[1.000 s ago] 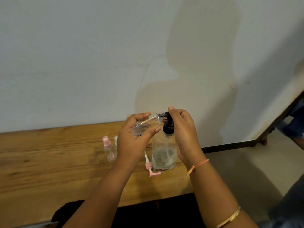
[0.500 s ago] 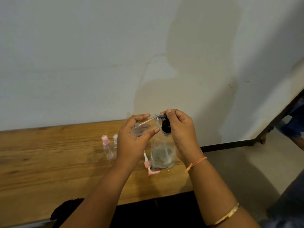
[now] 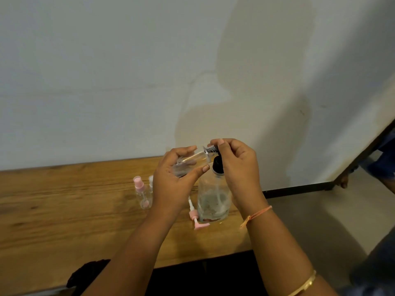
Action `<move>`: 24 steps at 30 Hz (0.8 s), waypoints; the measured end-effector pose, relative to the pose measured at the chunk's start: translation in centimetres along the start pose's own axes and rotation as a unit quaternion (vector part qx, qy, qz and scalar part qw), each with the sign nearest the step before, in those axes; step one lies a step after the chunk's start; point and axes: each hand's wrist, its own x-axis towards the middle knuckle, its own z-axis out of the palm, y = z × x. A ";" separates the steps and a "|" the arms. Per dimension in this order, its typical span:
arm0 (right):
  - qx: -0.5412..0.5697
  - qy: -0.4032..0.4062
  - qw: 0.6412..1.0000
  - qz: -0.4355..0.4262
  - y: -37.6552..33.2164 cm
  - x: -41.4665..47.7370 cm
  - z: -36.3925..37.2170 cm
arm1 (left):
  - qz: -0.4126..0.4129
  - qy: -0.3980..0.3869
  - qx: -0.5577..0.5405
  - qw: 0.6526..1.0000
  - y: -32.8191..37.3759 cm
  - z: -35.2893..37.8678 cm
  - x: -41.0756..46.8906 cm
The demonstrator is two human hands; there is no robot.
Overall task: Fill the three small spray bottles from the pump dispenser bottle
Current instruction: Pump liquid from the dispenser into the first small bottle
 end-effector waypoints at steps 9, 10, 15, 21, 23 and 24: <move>-0.055 0.028 0.996 -0.060 1.4 -0.4 0.3 | -0.010 -0.006 0.002 1.000 -0.6 -0.1 0.0; -0.051 0.024 0.997 -0.058 1.2 -0.4 0.2 | -0.007 -0.005 0.003 1.000 -0.5 -0.1 -0.1; -0.010 -0.005 0.999 -0.048 0.3 -0.4 -0.2 | 0.000 -0.007 -0.011 1.000 0.1 0.0 -0.1; -0.016 -0.012 0.999 -0.045 -0.1 -0.2 -0.3 | -0.001 0.000 -0.003 1.000 0.2 0.0 0.0; -0.020 -0.014 0.999 -0.041 0.0 -0.1 -0.3 | -0.004 -0.001 0.001 1.000 0.2 0.0 0.0; -0.026 -0.015 0.999 -0.042 0.1 -0.1 -0.3 | -0.006 0.000 0.002 1.000 0.2 0.0 0.0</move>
